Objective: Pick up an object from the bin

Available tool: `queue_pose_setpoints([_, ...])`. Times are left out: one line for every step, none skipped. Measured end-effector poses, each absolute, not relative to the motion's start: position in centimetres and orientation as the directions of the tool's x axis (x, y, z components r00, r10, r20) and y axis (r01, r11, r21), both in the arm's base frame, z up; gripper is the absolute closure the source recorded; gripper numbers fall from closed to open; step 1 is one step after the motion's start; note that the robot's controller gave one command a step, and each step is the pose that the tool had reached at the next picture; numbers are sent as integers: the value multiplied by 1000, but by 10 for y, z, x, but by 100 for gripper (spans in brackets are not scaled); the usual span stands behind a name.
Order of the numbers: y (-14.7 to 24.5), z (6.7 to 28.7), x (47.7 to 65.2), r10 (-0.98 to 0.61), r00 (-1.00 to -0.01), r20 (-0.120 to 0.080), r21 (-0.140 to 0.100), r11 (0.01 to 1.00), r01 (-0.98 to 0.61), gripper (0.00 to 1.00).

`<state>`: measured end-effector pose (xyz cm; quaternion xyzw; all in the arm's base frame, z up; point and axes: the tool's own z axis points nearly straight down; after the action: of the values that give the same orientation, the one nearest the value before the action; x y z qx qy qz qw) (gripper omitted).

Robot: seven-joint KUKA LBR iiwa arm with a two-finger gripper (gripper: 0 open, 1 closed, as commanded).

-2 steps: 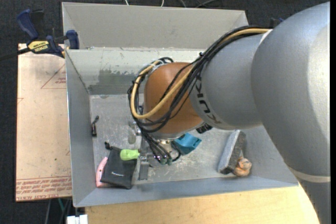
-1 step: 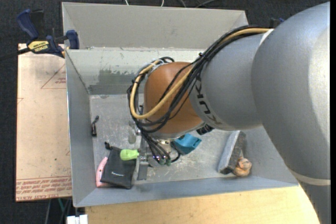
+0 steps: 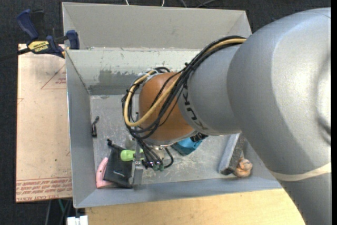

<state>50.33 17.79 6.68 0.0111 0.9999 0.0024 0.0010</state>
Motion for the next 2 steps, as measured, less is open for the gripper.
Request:
queue_pose_setpoints([177,70,499,88,-996,-4,8,996,88,100])
queue_pose_setpoints([177,70,499,88,-996,-4,8,996,88,100])
